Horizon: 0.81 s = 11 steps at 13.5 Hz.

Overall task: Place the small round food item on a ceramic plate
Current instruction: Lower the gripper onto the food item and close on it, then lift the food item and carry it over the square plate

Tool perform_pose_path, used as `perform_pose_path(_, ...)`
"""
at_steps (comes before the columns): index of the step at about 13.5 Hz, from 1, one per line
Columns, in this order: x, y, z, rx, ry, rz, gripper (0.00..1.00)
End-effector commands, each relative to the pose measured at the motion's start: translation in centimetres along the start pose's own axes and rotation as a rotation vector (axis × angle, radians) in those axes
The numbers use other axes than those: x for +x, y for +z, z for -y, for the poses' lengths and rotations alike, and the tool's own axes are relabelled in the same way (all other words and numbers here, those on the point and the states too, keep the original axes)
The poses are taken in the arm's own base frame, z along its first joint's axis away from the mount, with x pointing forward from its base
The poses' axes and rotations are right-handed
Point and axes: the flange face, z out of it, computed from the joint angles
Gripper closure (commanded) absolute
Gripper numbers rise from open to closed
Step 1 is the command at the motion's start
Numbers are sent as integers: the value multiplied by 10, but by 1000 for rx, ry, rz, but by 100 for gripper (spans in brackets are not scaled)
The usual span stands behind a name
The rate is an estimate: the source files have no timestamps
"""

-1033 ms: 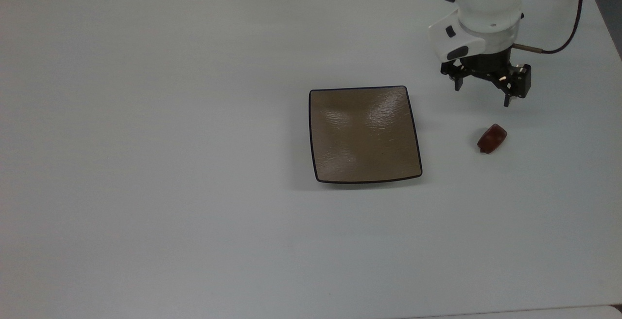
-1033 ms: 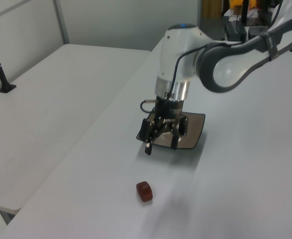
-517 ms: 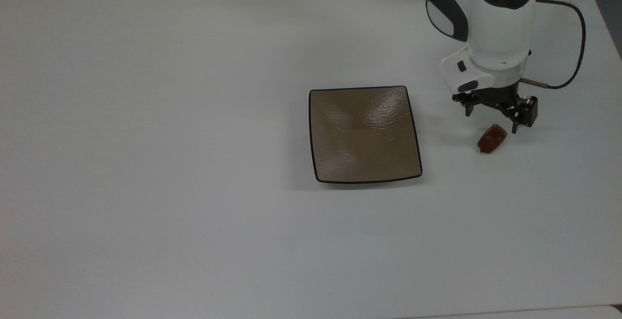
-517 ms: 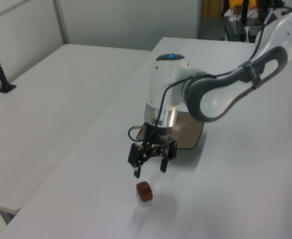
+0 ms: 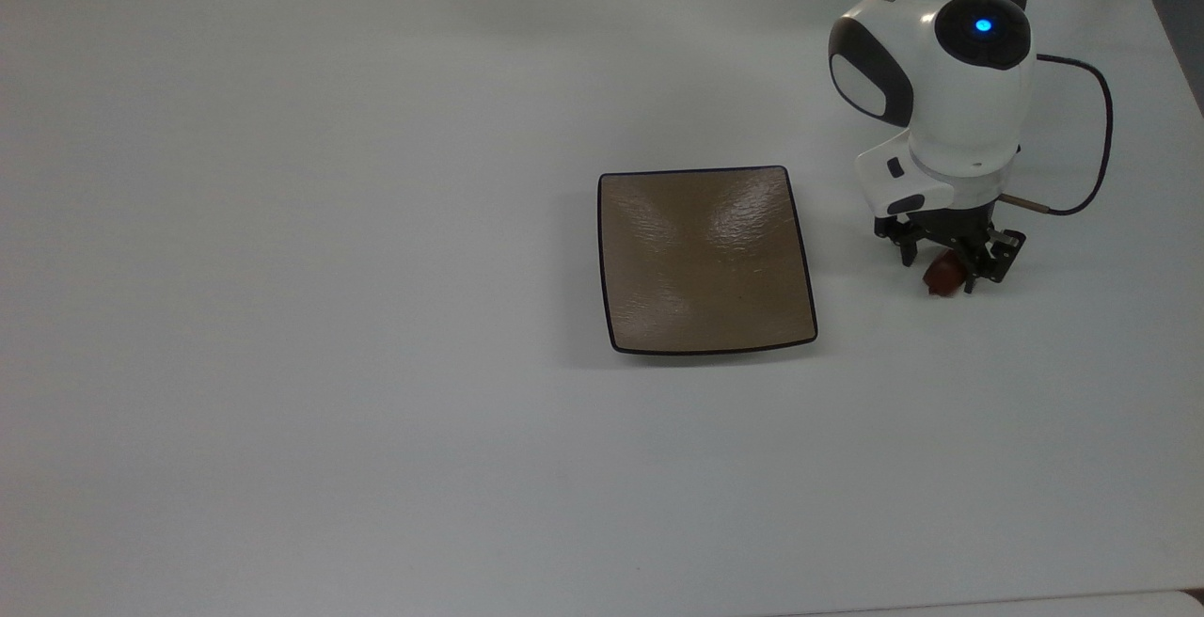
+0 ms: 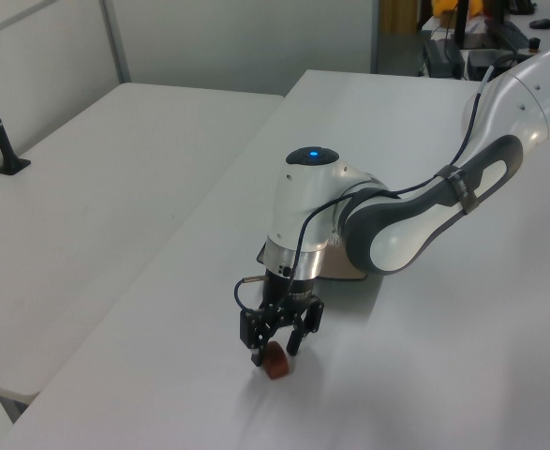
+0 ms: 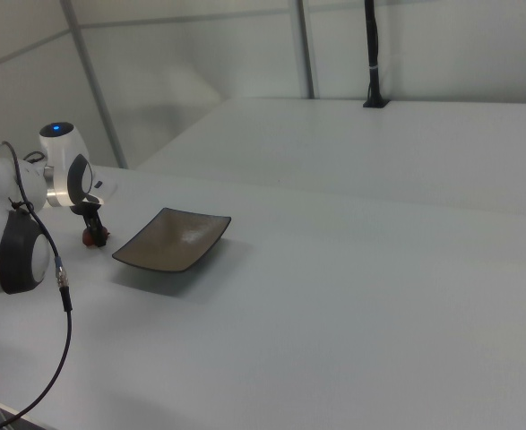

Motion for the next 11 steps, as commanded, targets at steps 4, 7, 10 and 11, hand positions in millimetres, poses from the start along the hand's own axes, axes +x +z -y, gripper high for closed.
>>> perform_pose_path(4,0,2,10,25,10,-38,66)
perform_pose_path(7,1,-22,13,29,-28,-78,69)
perform_pose_path(10,26,-35,-6,-56,-60,-84,69)
perform_pose_path(11,27,-36,-10,-99,-99,-67,69)
